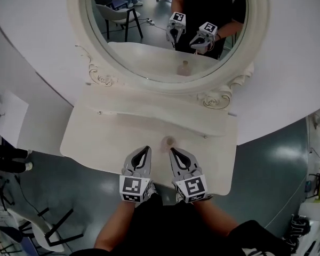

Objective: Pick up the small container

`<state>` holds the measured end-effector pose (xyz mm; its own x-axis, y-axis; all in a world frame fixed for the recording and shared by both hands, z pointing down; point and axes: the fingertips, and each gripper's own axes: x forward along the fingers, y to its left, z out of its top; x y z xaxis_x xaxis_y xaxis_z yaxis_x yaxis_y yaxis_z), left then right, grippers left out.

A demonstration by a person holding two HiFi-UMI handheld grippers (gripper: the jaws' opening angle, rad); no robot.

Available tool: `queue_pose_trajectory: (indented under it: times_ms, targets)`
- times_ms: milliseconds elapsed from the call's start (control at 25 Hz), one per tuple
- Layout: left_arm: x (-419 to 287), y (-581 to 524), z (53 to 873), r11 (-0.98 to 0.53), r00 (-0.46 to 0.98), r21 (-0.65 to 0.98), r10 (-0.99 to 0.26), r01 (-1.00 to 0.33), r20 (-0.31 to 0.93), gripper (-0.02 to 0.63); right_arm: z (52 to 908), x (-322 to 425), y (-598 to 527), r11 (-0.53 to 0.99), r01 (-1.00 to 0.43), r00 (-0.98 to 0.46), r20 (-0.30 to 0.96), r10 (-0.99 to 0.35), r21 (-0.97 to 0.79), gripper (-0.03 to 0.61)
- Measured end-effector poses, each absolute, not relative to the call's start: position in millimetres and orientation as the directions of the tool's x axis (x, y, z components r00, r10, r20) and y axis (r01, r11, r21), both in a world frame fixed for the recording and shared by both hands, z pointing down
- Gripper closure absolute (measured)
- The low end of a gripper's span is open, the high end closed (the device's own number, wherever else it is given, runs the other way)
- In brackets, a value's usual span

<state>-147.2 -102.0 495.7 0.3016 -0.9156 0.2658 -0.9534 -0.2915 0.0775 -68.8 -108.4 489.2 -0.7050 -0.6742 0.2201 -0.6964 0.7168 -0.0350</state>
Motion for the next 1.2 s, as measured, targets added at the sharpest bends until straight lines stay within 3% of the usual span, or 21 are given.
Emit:
queue_pose_trajectory:
  times_ms: [480, 920, 1040, 1200]
  targets:
    - [-134, -118, 518, -0.413, 0.419, 0.083, -0.862, -0.907, 0.286, 0.607, 509, -33, -124, 0.576, -0.817, -0.563, 0.246, -0.789, -0.026, 0.583]
    - [-101, -120, 533, -0.474, 0.483, 0.104, -0.836, -0.875, 0.261, 0.605, 533, 10, -128, 0.543, -0.839, -0.528, 0.296, -0.796, -0.036, 0.583]
    - [-97, -122, 543, -0.468, 0.475, 0.099, -0.832, -0.878, 0.286, 0.429, 536, 14, -131, 0.534, -0.845, -0.519, 0.299, -0.801, -0.035, 0.583]
    - [-93, -125, 564, -0.464, 0.454, 0.054, -0.824, -0.884, 0.339, 0.303, 541, 12, -131, 0.54, -0.841, -0.524, 0.308, -0.794, -0.04, 0.583]
